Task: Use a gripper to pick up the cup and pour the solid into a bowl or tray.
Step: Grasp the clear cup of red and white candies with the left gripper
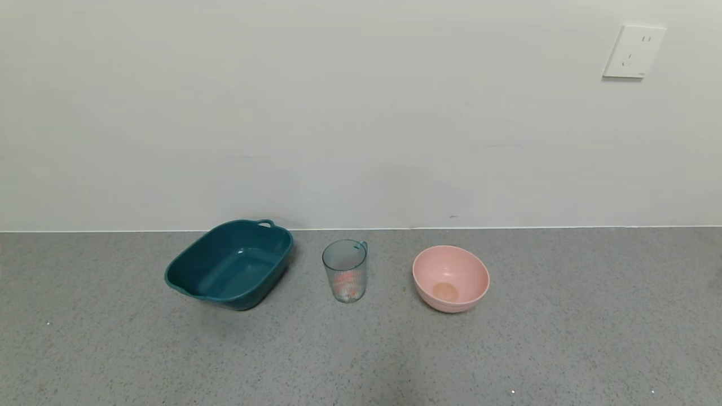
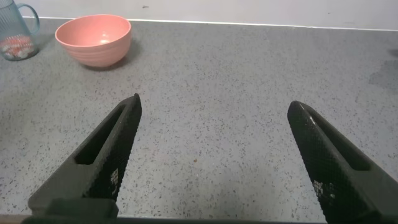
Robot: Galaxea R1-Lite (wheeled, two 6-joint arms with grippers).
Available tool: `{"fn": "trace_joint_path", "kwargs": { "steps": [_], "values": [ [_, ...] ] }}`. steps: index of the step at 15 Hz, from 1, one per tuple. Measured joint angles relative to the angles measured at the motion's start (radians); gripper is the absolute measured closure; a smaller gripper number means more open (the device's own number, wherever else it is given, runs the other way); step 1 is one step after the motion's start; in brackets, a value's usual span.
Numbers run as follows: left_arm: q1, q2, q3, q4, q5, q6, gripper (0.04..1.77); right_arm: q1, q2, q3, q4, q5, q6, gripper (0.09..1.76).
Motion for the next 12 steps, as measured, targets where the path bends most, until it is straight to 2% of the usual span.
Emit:
{"fn": "trace_joint_path", "kwargs": {
  "steps": [7,10,12],
  "values": [
    [0.000,0.000,0.000,0.001,-0.003,0.009,0.09,0.000,0.000,0.000,0.000,0.000,0.000,0.14],
    [0.000,0.000,-0.004,-0.070,-0.011,0.010,0.09,0.000,0.000,0.000,0.000,0.001,0.000,0.14],
    [0.000,0.000,-0.038,-0.070,-0.036,0.008,0.09,0.000,0.000,0.000,0.000,0.000,0.000,0.14]
  ]
}}
